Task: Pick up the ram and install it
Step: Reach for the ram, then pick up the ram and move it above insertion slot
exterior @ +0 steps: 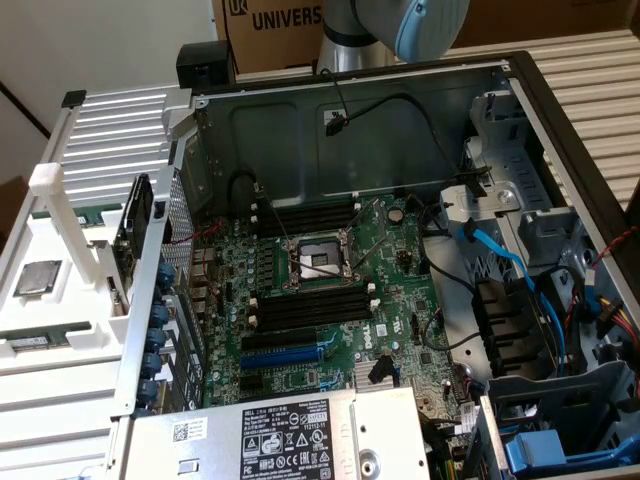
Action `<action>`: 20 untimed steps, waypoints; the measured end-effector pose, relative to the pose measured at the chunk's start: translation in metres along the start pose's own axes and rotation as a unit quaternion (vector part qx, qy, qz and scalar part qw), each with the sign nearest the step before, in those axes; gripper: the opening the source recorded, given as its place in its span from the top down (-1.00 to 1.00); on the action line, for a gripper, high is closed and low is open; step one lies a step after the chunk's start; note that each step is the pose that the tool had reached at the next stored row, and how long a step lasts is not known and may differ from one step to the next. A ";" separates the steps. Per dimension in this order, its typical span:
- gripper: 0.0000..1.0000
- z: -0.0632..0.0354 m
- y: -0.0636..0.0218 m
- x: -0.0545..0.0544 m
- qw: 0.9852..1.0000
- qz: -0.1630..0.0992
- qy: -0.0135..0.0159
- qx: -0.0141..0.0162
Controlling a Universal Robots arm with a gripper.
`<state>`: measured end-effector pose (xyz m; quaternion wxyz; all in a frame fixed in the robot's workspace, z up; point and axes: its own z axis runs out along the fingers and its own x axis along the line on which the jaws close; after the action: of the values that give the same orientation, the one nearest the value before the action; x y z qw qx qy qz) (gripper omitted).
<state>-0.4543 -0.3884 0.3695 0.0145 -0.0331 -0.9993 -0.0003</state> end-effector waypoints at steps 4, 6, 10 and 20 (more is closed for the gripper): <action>0.80 0.0000 0.0000 0.000 1.000 0.000 0.001 0.000; 0.80 0.0000 0.0000 0.000 1.000 0.000 0.002 0.000; 0.80 0.0000 0.0000 0.000 1.000 0.000 0.004 0.000; 0.80 0.0000 0.0000 0.000 1.000 0.000 0.008 0.001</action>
<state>-0.4544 -0.3885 0.3695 0.0224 -0.0331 -0.9992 0.0002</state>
